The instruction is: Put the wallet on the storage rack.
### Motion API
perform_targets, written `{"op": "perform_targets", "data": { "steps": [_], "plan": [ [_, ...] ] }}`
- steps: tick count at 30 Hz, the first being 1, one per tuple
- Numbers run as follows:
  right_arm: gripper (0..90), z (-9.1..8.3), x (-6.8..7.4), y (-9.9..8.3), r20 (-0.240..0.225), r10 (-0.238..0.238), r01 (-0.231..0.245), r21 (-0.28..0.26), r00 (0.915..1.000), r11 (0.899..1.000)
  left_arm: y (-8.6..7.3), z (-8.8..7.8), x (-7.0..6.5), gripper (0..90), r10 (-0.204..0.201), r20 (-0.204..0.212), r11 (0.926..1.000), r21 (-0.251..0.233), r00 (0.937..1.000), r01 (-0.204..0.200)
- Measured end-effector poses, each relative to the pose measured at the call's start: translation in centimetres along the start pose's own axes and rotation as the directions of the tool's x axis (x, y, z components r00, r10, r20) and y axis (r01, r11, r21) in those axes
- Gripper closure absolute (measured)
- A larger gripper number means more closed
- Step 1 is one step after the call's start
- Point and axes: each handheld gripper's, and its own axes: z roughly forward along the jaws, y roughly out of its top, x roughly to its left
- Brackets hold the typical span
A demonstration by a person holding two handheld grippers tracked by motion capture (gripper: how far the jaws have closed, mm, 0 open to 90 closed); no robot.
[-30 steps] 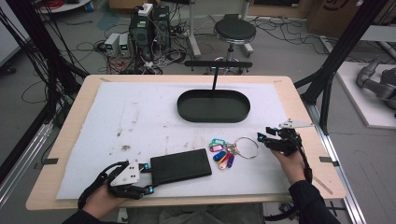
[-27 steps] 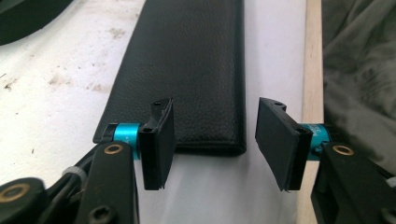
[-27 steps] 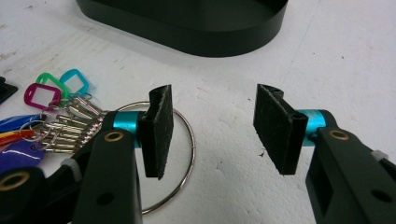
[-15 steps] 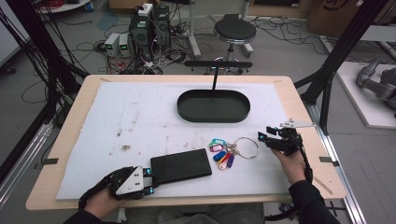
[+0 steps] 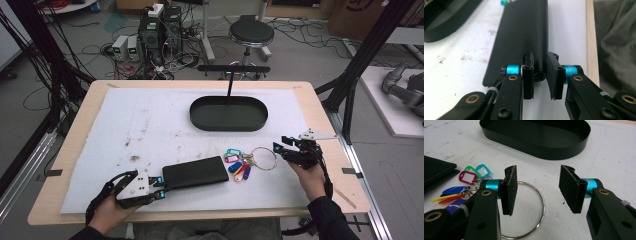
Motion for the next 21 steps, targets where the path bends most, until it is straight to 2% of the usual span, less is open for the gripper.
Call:
{"op": "perform_targets", "data": {
  "steps": [1,2,5,8,10,11,14,15,16,18,19,21],
  "plan": [
    [49.7,0.0,0.1,0.0,-0.005,-0.005,0.005,-0.004,1.0000,1.000,0.0,-0.3,0.5,77.4,-0.037,-0.002,0.9987,-0.033,0.9993,0.037],
    [49.7,0.0,0.1,0.0,-0.005,-0.005,0.005,-0.004,1.0000,1.000,0.0,-0.3,0.5,77.5,-0.037,-0.002,0.9987,-0.033,0.9993,0.037],
    [49.6,0.1,0.3,0.2,-0.016,-0.016,0.016,-0.018,0.9997,1.000,0.0,-0.7,1.1,78.0,-0.079,-0.010,0.9944,-0.072,0.9969,0.078],
    [49.3,0.2,0.5,0.7,-0.047,-0.016,0.014,-0.047,0.9988,0.999,0.1,-0.8,1.6,78.3,-0.102,-0.013,0.9915,-0.082,0.9947,0.100],
    [49.2,0.2,0.5,0.8,-0.052,-0.021,0.018,-0.053,0.9984,0.998,0.1,-0.8,1.9,78.3,-0.115,-0.016,0.9896,-0.090,0.9933,0.113],
    [48.3,0.3,0.8,1.3,-0.074,-0.031,0.026,-0.070,0.9967,0.997,0.3,-0.9,2.3,78.3,-0.137,-0.022,0.9855,-0.104,0.9903,0.134],
    [46.7,0.4,1.1,1.7,-0.090,-0.049,0.042,-0.078,0.9948,0.996,0.4,-0.9,2.7,78.5,-0.157,-0.026,0.9811,-0.118,0.9872,0.153],
    [46.0,0.5,1.6,2.1,-0.116,-0.066,0.055,-0.092,0.9911,0.994,0.5,-0.8,3.1,78.5,-0.176,-0.028,0.9771,-0.127,0.9841,0.171],
    [46.0,0.5,1.6,2.1,-0.116,-0.066,0.055,-0.092,0.9911,0.994,0.5,-0.8,3.1,78.5,-0.176,-0.028,0.9771,-0.127,0.9841,0.171],
    [44.4,0.8,2.3,2.7,-0.182,-0.113,0.095,-0.105,0.9768,0.990,0.5,-0.7,3.5,78.5,-0.192,-0.026,0.9728,-0.137,0.9810,0.187],
    [44.4,0.8,2.3,2.7,-0.182,-0.113,0.095,-0.105,0.9768,0.990,0.6,-0.7,3.7,78.5,-0.202,-0.028,0.9704,-0.141,0.9790,0.196],
    [40.8,1.1,2.8,3.1,-0.218,-0.140,0.118,-0.110,0.9659,0.987,0.6,-0.8,4.1,78.5,-0.222,-0.028,0.9645,-0.153,0.9746,0.215]
  ]
}}
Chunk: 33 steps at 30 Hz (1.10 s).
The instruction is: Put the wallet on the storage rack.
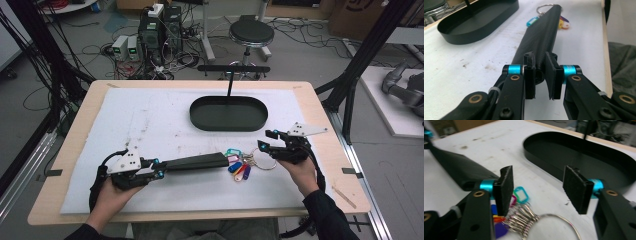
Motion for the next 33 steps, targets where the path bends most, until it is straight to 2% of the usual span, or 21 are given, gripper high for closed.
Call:
{"op": "perform_targets", "data": {
  "steps": [2,3,5,7,8,9,10,11,13,14,15,16,17,19,23,26,28,30,32,33],
  "plan": [
    [37.1,0.9,0.4,0.5,-0.058,-0.035,0.035,0.002,0.9977,0.999,0.1,0.0,0.4,78.4,-0.023,-0.002,0.9996,-0.014,0.9997,0.023],
    [37.1,0.9,0.4,0.5,-0.058,-0.035,0.035,0.002,0.9977,0.999,0.1,0.0,0.5,78.4,-0.032,-0.003,0.9993,-0.021,0.9995,0.032],
    [35.0,1.7,0.9,0.6,-0.108,-0.071,0.072,0.010,0.9916,0.997,0.2,0.0,1.1,78.4,-0.051,-0.007,0.9982,-0.033,0.9987,0.051],
    [34.5,1.9,1.1,0.7,-0.122,-0.088,0.090,0.014,0.9886,0.996,0.3,0.0,1.2,78.4,-0.058,-0.007,0.9976,-0.037,0.9983,0.058],
    [34.4,2.4,1.5,0.7,-0.170,-0.109,0.116,0.027,0.9793,0.993,0.3,0.0,1.4,78.5,-0.059,-0.006,0.9975,-0.038,0.9982,0.059],
    [34.4,2.4,1.5,0.7,-0.170,-0.109,0.116,0.027,0.9793,0.993,0.3,0.0,1.6,78.5,-0.068,-0.005,0.9967,-0.044,0.9977,0.068],
    [34.0,2.7,1.7,0.7,-0.185,-0.121,0.129,0.034,0.9753,0.991,0.3,0.0,1.9,78.5,-0.078,-0.002,0.9957,-0.050,0.9970,0.078],
    [33.9,3.5,2.2,0.7,-0.216,-0.144,0.159,0.054,0.9658,0.986,0.3,0.0,2.1,78.4,-0.083,0.000,0.9952,-0.052,0.9965,0.083],
    [33.9,3.7,2.3,0.6,-0.225,-0.153,0.171,0.062,0.9624,0.983,0.4,0.0,2.3,78.4,-0.090,0.005,0.9942,-0.058,0.9959,0.091],
    [34.1,4.5,2.7,0.7,-0.243,-0.170,0.195,0.082,0.9550,0.977,0.4,0.0,2.4,78.4,-0.090,0.004,0.9943,-0.058,0.9959,0.090],
    [34.1,4.5,2.7,0.7,-0.243,-0.170,0.195,0.082,0.9550,0.977,0.4,0.0,2.5,78.4,-0.091,0.004,0.9941,-0.059,0.9958,0.091],
    [34.2,4.9,2.9,0.7,-0.249,-0.181,0.209,0.089,0.9513,0.974,0.4,0.0,2.6,78.3,-0.092,0.005,0.9939,-0.060,0.9957,0.092],
    [35.9,5.8,3.3,0.9,-0.265,-0.198,0.232,0.102,0.9438,0.967,0.4,0.0,2.7,78.3,-0.100,0.007,0.9928,-0.065,0.9950,0.100],
    [36.0,6.1,3.5,1.0,-0.271,-0.198,0.234,0.108,0.9421,0.966,0.4,0.0,2.8,78.3,-0.101,0.013,0.9926,-0.066,0.9948,0.102],
    [37.0,7.7,4.2,1.6,-0.288,-0.203,0.249,0.133,0.9358,0.959,0.4,0.1,3.0,78.3,-0.102,0.015,0.9923,-0.069,0.9947,0.102],
    [39.3,8.9,4.7,1.8,-0.295,-0.213,0.267,0.157,0.9315,0.951,0.3,0.1,3.1,78.3,-0.105,0.017,0.9915,-0.076,0.9944,0.106],
    [43.3,9.6,4.9,1.8,-0.296,-0.236,0.294,0.169,0.9255,0.941,0.3,0.1,3.3,78.3,-0.106,0.022,0.9908,-0.082,0.9942,0.107],
    [48.5,10.1,5.2,1.8,-0.300,-0.253,0.313,0.169,0.9197,0.935,0.2,0.1,3.3,78.3,-0.104,0.024,0.9907,-0.086,0.9943,0.105],
    [56.7,10.4,5.5,2.0,-0.309,-0.277,0.337,0.163,0.9098,0.927,0.1,0.1,3.4,78.1,-0.100,0.020,0.9902,-0.095,0.9948,0.102],
    [59.2,10.5,5.7,2.0,-0.298,-0.293,0.350,0.159,0.9083,0.923,0.0,0.1,3.4,77.9,-0.098,0.019,0.9900,-0.100,0.9950,0.100]
  ]
}}
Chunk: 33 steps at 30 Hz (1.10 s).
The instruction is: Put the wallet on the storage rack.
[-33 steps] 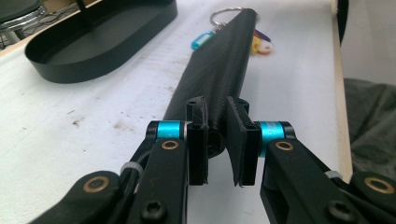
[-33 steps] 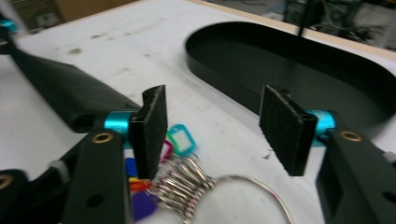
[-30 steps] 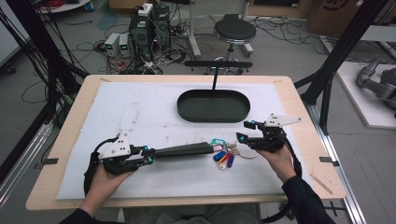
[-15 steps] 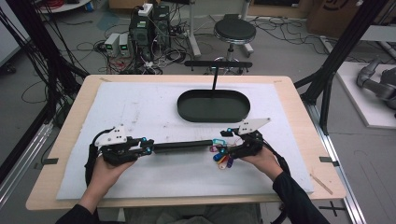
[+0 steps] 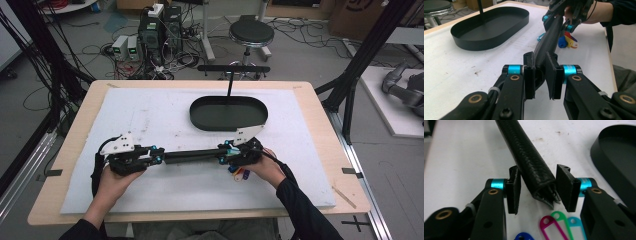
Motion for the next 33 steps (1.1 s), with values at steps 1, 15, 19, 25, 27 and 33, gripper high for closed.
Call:
{"op": "perform_targets", "data": {
  "steps": [1,15,19,25,27,33],
  "plan": [
    [64.3,-0.1,-0.1,0.0,-0.005,-0.008,0.008,-0.003,1.0000,1.000,-0.1,0.0,0.0,75.8,0.005,0.001,1.0000,-0.005,1.0000,-0.005],
    [75.5,-1.7,0.0,0.3,-0.080,0.012,-0.017,-0.067,0.9967,0.998,-0.8,1.0,0.5,42.6,0.003,-0.030,1.0000,0.004,0.9995,-0.003],
    [75.8,-2.7,-0.1,0.3,-0.113,0.012,-0.024,-0.108,0.9935,0.994,-1.1,1.8,0.6,34.2,-0.013,-0.022,0.9997,0.020,0.9997,0.014],
    [76.0,-3.6,0.2,0.4,-0.144,0.004,-0.026,-0.148,0.9895,0.989,-1.2,2.5,0.6,33.9,0.003,0.004,0.9998,0.022,1.0000,-0.003],
    [76.1,-3.7,0.2,0.5,-0.154,0.006,-0.031,-0.162,0.9881,0.986,-1.2,2.7,0.5,33.9,0.006,0.012,0.9997,0.024,0.9999,-0.007],
    [76.1,-4.2,0.3,0.5,-0.169,0.012,-0.044,-0.188,0.9855,0.981,-1.5,4.2,0.6,34.2,0.006,0.036,0.9986,0.052,0.9993,-0.008]
  ]
}}
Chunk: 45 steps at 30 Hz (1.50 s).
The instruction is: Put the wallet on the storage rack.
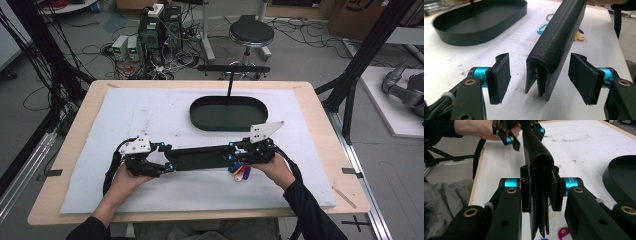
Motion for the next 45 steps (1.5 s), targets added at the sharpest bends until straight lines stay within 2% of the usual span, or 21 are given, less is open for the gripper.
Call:
{"op": "perform_targets", "data": {
  "steps": [2,5,11,14,18,28,30,31,32,34,35,36,38,42,43,44,45],
  "plan": [
    [76.2,0.0,-0.1,0.0,0.003,-0.004,0.004,-0.002,1.0000,1.000,-0.1,0.5,0.0,34.5,0.003,0.011,0.9999,0.012,0.9999,-0.003],
    [76.1,-0.2,-0.1,0.0,-0.001,0.003,-0.003,-0.009,1.0000,1.000,-0.2,0.9,0.0,43.5,0.012,0.036,0.9999,0.004,0.9993,-0.012],
    [76.1,-0.3,-0.2,0.0,-0.002,0.007,-0.007,-0.017,1.0000,1.000,-0.2,1.5,-0.1,53.5,0.034,0.074,0.9994,0.001,0.9967,-0.035],
    [76.0,-0.5,-0.4,-0.2,-0.003,0.015,-0.015,-0.027,0.9999,1.000,-0.2,1.3,-0.1,65.9,0.043,0.105,0.9991,-0.008,0.9936,-0.042],
    [75.6,-0.8,-0.5,-0.3,-0.006,0.028,-0.028,-0.038,0.9996,0.999,0.0,1.0,-0.3,70.7,0.053,0.127,0.9984,-0.027,0.9905,-0.050],
    [72.0,-1.2,-0.7,-0.7,-0.002,0.048,-0.048,-0.049,0.9988,0.998,1.0,0.8,-0.8,73.4,0.077,0.148,0.9967,-0.038,0.9860,-0.072],
    [69.6,-1.4,-0.7,-0.7,0.019,0.044,-0.043,-0.044,0.9989,0.998,1.3,0.8,-0.9,73.5,0.084,0.146,0.9962,-0.035,0.9858,-0.079],
    [65.8,-1.6,-0.6,-0.8,0.045,0.034,-0.032,-0.036,0.9984,0.999,1.5,0.7,-1.0,73.7,0.095,0.143,0.9953,-0.032,0.9852,-0.091],
    [65.8,-1.6,-0.6,-0.8,0.045,0.034,-0.032,-0.036,0.9984,0.999,1.6,0.7,-1.1,73.7,0.098,0.142,0.9951,-0.030,0.9850,-0.095],
    [58.1,-2.1,-0.6,-0.8,0.076,0.043,-0.039,-0.046,0.9962,0.998,2.0,0.7,-1.1,73.8,0.102,0.129,0.9947,-0.023,0.9863,-0.100],
    [58.1,-2.1,-0.6,-0.8,0.076,0.043,-0.039,-0.046,0.9962,0.998,2.1,0.6,-1.1,73.8,0.104,0.128,0.9945,-0.022,0.9863,-0.102],
    [52.4,-2.7,-0.7,-0.8,0.100,0.044,-0.038,-0.059,0.9940,0.998,2.2,0.6,-1.1,74.0,0.098,0.123,0.9951,-0.024,0.9876,-0.096],
    [49.8,-3.1,-0.7,-0.8,0.115,0.052,-0.045,-0.069,0.9920,0.997,2.4,0.5,-0.9,74.0,0.093,0.108,0.9955,-0.027,0.9897,-0.091],
    [47.9,-4.7,-1.0,-1.0,0.192,0.075,-0.057,-0.098,0.9785,0.994,2.7,0.3,-0.8,74.2,0.092,0.086,0.9955,-0.026,0.9920,-0.091],
    [46.8,-5.3,-1.1,-1.1,0.237,0.089,-0.065,-0.107,0.9673,0.992,2.8,0.3,-0.8,74.3,0.087,0.080,0.9959,-0.030,0.9930,-0.085],
    [46.5,-5.5,-1.1,-1.2,0.254,0.097,-0.071,-0.112,0.9624,0.991,2.9,0.3,-0.8,74.3,0.086,0.078,0.9961,-0.029,0.9932,-0.084],
    [46.5,-5.5,-1.1,-1.2,0.254,0.097,-0.071,-0.112,0.9624,0.991,3.0,0.3,-0.8,74.3,0.088,0.074,0.9959,-0.028,0.9934,-0.087]
  ]
}}
